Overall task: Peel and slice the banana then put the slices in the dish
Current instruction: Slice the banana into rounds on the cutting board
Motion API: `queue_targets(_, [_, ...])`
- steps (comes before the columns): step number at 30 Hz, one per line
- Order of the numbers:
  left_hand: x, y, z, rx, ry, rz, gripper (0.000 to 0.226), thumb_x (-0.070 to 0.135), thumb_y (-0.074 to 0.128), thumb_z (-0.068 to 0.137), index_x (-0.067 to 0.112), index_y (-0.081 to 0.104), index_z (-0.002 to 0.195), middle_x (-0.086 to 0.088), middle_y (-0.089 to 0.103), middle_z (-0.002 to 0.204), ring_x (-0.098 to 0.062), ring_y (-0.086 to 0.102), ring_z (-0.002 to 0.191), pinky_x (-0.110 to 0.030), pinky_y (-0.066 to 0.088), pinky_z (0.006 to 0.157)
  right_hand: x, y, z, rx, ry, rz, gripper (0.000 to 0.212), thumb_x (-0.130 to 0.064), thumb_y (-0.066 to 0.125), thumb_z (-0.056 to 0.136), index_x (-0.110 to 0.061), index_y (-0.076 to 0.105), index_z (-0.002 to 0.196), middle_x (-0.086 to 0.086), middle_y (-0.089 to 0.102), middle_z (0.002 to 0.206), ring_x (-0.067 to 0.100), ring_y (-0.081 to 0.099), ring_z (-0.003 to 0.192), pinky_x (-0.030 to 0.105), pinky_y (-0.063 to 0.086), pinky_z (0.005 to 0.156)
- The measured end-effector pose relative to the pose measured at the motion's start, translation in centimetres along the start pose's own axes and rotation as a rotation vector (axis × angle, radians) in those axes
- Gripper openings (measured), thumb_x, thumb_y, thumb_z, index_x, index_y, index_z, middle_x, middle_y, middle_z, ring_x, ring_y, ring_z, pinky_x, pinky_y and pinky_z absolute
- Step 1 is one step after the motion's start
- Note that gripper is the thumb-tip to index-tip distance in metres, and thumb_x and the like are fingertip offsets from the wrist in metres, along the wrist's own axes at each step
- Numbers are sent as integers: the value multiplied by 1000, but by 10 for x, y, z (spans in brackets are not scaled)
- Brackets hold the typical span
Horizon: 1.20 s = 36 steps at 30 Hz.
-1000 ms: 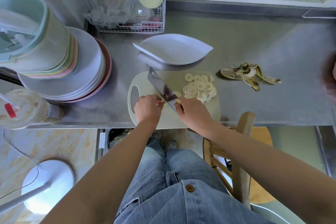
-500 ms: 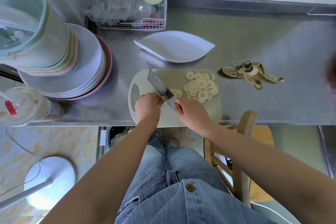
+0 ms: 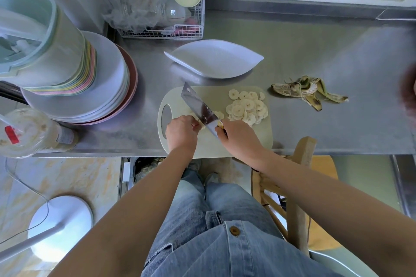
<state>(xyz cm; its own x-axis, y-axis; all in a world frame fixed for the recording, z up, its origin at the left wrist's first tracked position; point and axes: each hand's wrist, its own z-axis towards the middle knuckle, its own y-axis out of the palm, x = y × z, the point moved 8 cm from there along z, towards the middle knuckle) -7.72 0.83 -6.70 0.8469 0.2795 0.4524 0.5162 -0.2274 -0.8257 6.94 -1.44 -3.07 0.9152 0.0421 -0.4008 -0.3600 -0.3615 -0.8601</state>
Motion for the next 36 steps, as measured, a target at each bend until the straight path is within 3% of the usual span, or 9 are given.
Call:
queue_targets(4, [-1, 0, 0, 8, 11, 2, 15, 27, 66, 88, 15, 74, 92, -6, 73, 91, -27, 64, 85, -33, 52, 76, -2, 3, 1, -14, -9, -22, 25, -22, 41, 97, -11, 38, 75, -3, 27, 53, 22, 38, 52, 29, 25, 48])
queue_targets(10, [-2, 1, -1, 11, 26, -15, 16, 27, 66, 88, 15, 75, 93, -4, 74, 90, -25, 65, 85, -36, 52, 80, -5, 5, -1, -12, -24, -16, 22, -20, 42, 97, -10, 39, 77, -3, 26, 54, 25, 39, 56, 32, 28, 53])
queue_targets(18, [-7, 3, -1, 4, 28, -18, 17, 27, 65, 88, 13, 74, 89, -5, 74, 86, -24, 65, 85, -38, 51, 79, -9, 5, -2, 32, -58, -33, 24, -20, 43, 97, -2, 56, 88, -1, 31, 58, 24, 40, 59, 31, 29, 55])
queue_targets(27, [-7, 3, -3, 27, 53, -31, 20, 32, 66, 88, 14, 74, 89, -3, 74, 85, -23, 65, 84, -38, 52, 77, -5, 9, -3, -26, -72, -98, 26, -25, 36, 99, -7, 50, 87, -6, 23, 56, 22, 39, 60, 31, 28, 57])
queue_targets(31, [-13, -7, -8, 67, 58, -61, 21, 33, 67, 87, 13, 74, 89, -1, 74, 87, -22, 63, 88, -34, 49, 76, -12, 8, -1, -9, -89, -52, 26, -23, 39, 98, -11, 37, 75, -4, 25, 54, 23, 38, 56, 30, 20, 46])
queue_targets(36, [-26, -13, -10, 93, 21, -30, 20, 35, 68, 86, 16, 73, 89, 0, 74, 87, -21, 63, 89, -32, 48, 73, -21, 15, 5, -40, -98, -20, 26, -21, 40, 96, -11, 37, 72, -1, 30, 54, 24, 40, 56, 28, 19, 43])
